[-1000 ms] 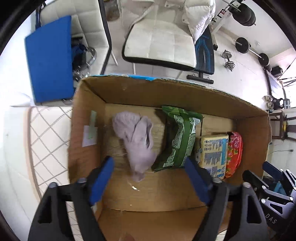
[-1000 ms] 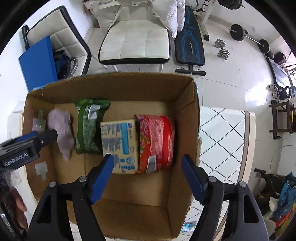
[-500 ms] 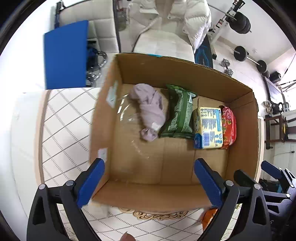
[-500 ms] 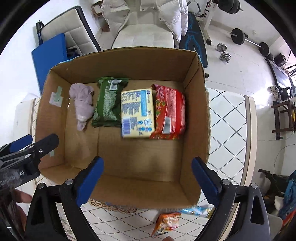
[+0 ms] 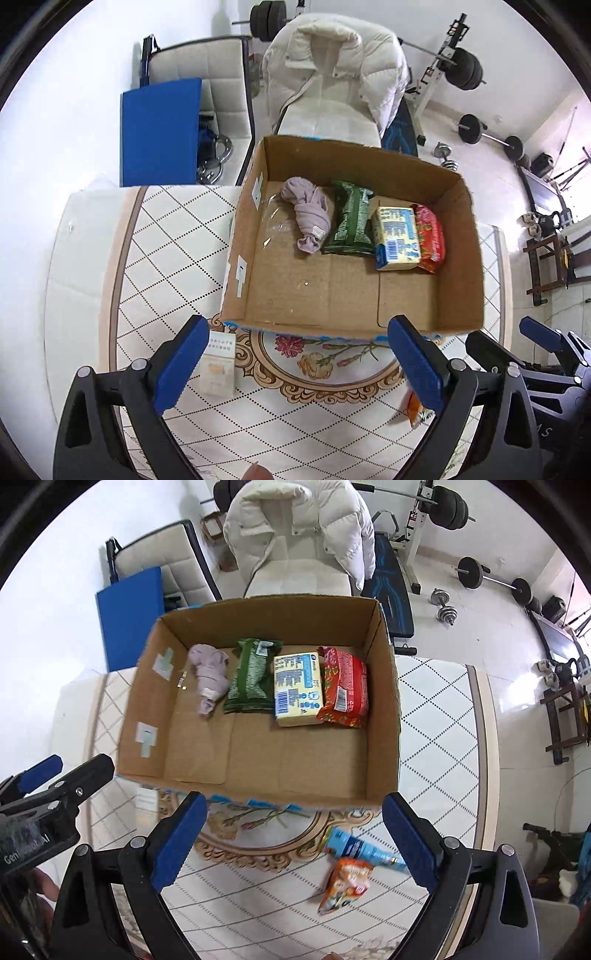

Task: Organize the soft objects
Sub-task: 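Grasp the white card box with the left tool while the right tool grasps the orange chip bag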

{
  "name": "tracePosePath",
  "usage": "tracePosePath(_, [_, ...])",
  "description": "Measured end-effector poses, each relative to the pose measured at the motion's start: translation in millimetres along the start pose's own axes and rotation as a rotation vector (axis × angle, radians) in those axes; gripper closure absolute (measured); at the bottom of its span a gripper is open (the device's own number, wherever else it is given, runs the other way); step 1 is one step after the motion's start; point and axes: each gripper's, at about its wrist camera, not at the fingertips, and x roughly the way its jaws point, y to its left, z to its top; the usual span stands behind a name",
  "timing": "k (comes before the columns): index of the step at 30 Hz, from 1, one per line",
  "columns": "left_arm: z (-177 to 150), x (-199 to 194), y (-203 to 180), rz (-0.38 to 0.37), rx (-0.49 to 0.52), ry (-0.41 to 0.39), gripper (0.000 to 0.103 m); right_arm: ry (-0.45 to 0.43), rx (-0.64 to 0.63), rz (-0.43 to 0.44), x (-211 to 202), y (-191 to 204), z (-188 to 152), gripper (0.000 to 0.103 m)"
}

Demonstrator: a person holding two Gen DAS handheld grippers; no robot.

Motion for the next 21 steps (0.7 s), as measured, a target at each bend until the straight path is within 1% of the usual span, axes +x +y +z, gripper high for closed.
tracePosePath(3, [-4.3,-13.1,-0.6,-0.022,0.027,-0.013,0.004,-0.023,0.022,0.003,-13.6,1.5,-9.5,0.005])
tracePosePath(6, [-9.4,-20.2,5.1,-0.033,0.051,-0.015,0.004,-0.029,0.095,0.012,-20.3,-9.7,-23.5,0.005])
tracePosePath(7, [-12.4,-20.6,9.5,-0.033,0.053,-0.013,0.004,-0.023,0.139,0.019,-19.6,-18.5,-32.2,0.005])
tracePosePath(10, [-26.1,-15.9,26.4,-0.026,0.046,0.008,0.004,0.009,0.224,0.006,-8.5,-39.6,-54.5,0.005])
tracePosePath(12, [-36.6,-8.8,39.4,0.004,0.028,0.012,0.004,0.055,0.267,-0.022,9.0,-54.4,-72.3,0.005])
tracePosePath(13, [-42.8,-3.6,45.5,0.008,0.02,0.018,0.004,0.096,0.293,-0.039,24.7,-63.9,-84.2,0.005])
tracePosePath(16, [-61.9,27.1,69.7,0.017,-0.024,0.095,0.004,0.188,0.334,-0.068,62.1,-79.9,-107.4,0.005])
tracePosePath(19, [-77.6,68.0,92.8,0.025,-0.071,0.191,0.004,0.283,0.387,-0.069,107.5,-94.8,-128.8,0.005])
tracePosePath(21, [-86.4,95.2,105.6,0.027,-0.102,0.246,0.004,0.313,0.418,-0.055,126.6,-100.2,-136.6,0.005])
